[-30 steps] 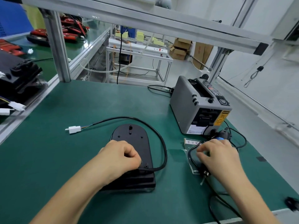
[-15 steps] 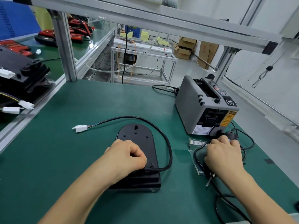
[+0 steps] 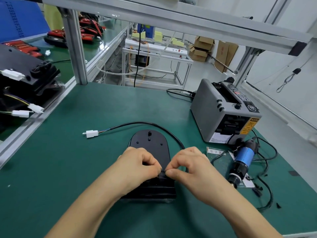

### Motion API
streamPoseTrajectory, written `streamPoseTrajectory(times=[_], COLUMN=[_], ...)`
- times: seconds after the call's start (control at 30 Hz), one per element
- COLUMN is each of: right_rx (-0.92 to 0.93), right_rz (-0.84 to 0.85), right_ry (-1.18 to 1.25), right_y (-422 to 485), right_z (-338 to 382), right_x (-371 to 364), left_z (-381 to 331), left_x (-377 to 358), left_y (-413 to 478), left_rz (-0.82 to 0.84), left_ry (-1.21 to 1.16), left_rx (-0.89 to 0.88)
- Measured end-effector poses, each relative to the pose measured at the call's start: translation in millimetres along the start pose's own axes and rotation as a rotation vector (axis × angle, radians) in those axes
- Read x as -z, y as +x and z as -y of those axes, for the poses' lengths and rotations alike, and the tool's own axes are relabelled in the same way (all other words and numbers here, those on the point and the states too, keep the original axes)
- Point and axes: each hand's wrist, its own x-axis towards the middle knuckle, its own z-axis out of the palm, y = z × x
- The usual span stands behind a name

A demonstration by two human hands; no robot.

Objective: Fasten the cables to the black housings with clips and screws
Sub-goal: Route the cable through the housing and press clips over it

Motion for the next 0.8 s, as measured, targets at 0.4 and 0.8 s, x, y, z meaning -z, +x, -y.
streamPoseTrajectory(times=[0.4,0.8], right_rx=[-0.014,-0.185], right_rz=[0.159,0.207], right_ry=[-0.113,-0.111], right_y=[11,19], right_z=[14,11], right_x=[11,9], left_z=[1,7], left_x=[-2,-11], left_y=[-1,-5], left_rz=[-0.023,-0.141], left_ry=[-0.014,-0.046], left_rx=[-0.026,-0.112])
